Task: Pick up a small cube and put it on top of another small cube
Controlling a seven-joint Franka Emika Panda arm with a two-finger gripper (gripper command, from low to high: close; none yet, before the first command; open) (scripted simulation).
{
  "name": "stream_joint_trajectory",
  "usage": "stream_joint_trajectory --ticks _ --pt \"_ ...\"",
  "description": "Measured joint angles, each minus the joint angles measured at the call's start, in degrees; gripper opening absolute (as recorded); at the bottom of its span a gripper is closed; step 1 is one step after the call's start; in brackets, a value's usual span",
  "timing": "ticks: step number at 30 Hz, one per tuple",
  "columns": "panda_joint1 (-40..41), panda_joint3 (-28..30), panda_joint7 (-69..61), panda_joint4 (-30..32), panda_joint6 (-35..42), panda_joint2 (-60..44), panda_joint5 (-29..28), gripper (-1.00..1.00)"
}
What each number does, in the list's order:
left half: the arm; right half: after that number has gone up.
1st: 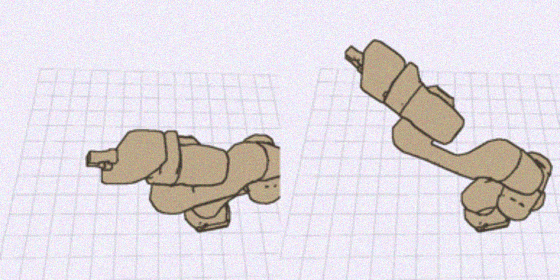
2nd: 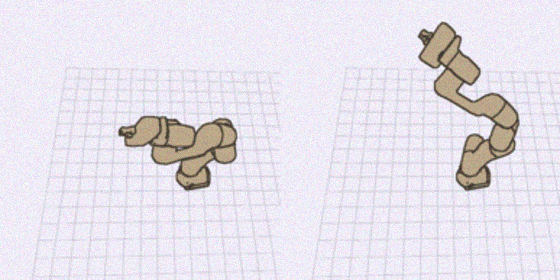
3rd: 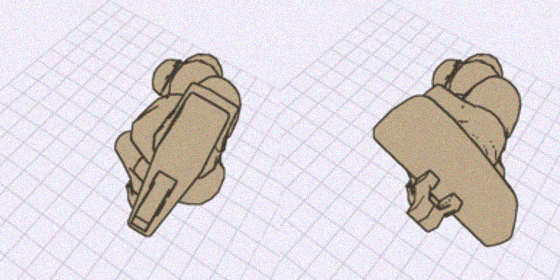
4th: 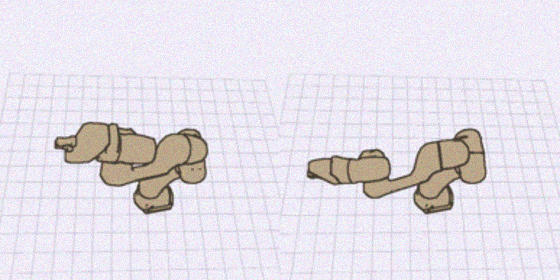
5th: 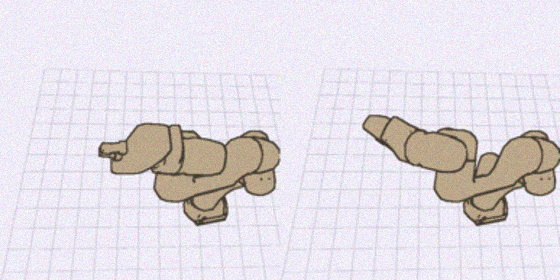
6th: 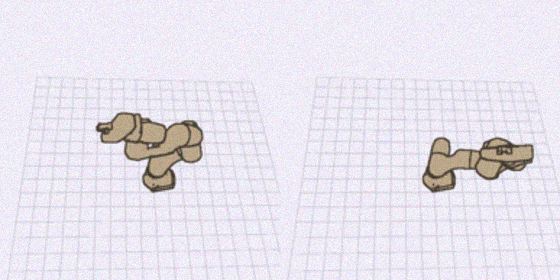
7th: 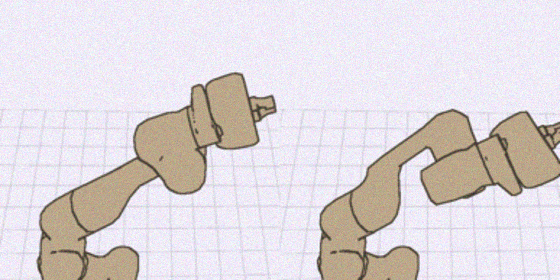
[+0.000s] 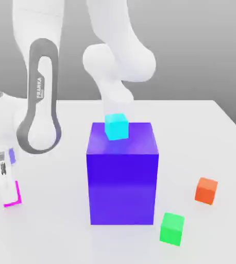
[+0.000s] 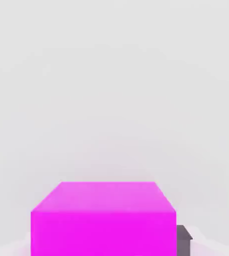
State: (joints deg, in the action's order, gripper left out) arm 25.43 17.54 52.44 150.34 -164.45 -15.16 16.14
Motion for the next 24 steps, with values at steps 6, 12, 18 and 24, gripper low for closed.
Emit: stream_joint_trajectory --ticks 6,12,18,24 --pt "-6.44 -2.44 1.19 1.18 5.73 7.16 -7.97 -1.00" --pt "-16.82 -13.02 -5.68 0.95 8.65 10.03 -11.29 -1.00" --pt "-33.76 -22.78 -13.97 0.13 12.14 13.11 -15.02 -1.00" --pt "-37.31 -22.97 -14.78 -0.96 4.09 4.09 -19.27 -1.00"
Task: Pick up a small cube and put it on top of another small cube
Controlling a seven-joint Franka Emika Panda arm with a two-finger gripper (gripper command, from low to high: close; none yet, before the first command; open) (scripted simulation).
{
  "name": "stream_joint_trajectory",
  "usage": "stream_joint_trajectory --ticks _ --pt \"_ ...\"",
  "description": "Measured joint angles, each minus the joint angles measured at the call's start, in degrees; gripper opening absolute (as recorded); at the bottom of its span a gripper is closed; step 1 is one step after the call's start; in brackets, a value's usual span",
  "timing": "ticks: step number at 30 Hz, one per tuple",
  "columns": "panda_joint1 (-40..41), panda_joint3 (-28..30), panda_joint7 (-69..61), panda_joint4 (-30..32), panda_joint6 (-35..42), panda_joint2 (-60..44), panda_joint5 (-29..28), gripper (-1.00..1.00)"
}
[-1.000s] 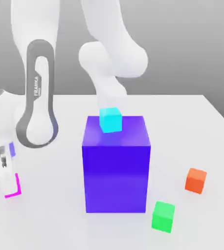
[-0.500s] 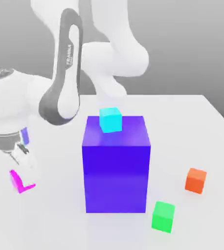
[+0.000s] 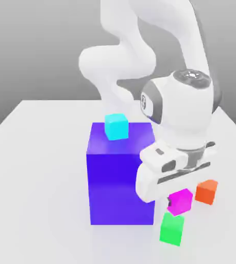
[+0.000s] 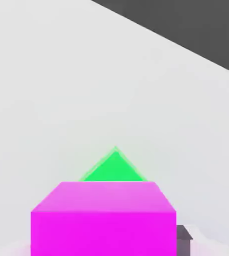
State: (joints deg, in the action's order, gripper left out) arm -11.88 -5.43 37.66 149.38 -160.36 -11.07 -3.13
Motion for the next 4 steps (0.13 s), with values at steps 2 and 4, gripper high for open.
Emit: stream_joint_trajectory --ticks 2,4 --pt "-0.12 0.18 0.21 -0.06 -0.96 -1.02 -0.34 1.00" --pt "-0.12 0.18 0.21 -0.06 -0.96 -1.02 -0.33 1.00"
